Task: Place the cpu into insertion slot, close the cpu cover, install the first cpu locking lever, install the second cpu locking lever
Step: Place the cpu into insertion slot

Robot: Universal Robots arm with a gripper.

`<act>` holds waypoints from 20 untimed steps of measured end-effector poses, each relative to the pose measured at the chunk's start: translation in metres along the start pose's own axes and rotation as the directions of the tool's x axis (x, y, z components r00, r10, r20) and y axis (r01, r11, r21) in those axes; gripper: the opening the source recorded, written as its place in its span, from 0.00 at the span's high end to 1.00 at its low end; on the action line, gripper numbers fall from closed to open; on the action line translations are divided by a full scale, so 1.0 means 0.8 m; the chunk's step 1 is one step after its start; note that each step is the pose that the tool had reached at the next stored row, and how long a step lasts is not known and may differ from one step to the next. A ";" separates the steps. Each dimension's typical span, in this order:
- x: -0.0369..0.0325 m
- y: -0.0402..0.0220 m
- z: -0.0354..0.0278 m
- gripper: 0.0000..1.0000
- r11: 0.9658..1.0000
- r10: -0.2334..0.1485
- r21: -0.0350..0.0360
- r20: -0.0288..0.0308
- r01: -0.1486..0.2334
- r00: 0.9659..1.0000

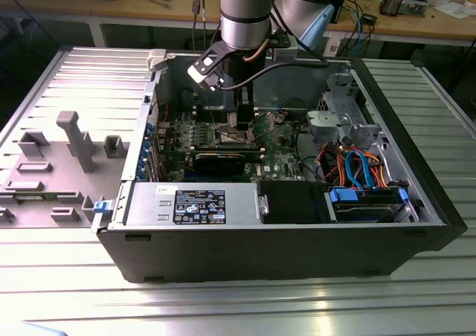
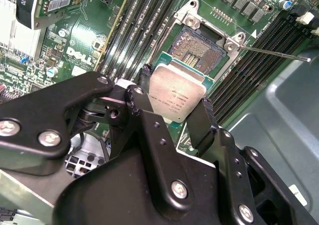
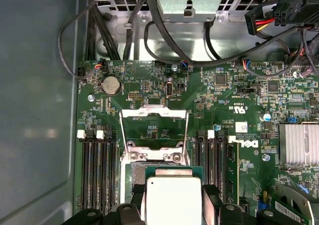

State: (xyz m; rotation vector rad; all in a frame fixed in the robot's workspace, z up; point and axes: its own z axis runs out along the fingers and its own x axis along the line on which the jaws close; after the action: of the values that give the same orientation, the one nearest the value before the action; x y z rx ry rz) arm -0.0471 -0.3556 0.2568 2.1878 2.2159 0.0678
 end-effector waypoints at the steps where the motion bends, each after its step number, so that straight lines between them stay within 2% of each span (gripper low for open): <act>1: 0.0000 0.0000 0.0002 0.46 1.000 0.000 0.000 0.000 0.000 1.000; 6: 0.0000 -0.0002 0.0038 0.46 1.000 0.000 0.000 0.000 0.000 1.000; 9: 0.0011 -0.0005 0.0085 0.46 1.000 0.000 0.000 0.000 0.000 1.000; 12: 0.0082 -0.0014 0.0142 0.46 1.000 0.000 0.000 0.001 0.000 1.000; 20: 0.0115 -0.0041 0.0165 0.46 1.000 0.000 0.000 0.001 0.000 1.000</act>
State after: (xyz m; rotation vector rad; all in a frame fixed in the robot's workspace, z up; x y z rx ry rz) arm -0.0498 -0.3463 0.2436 2.1875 2.2157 0.0669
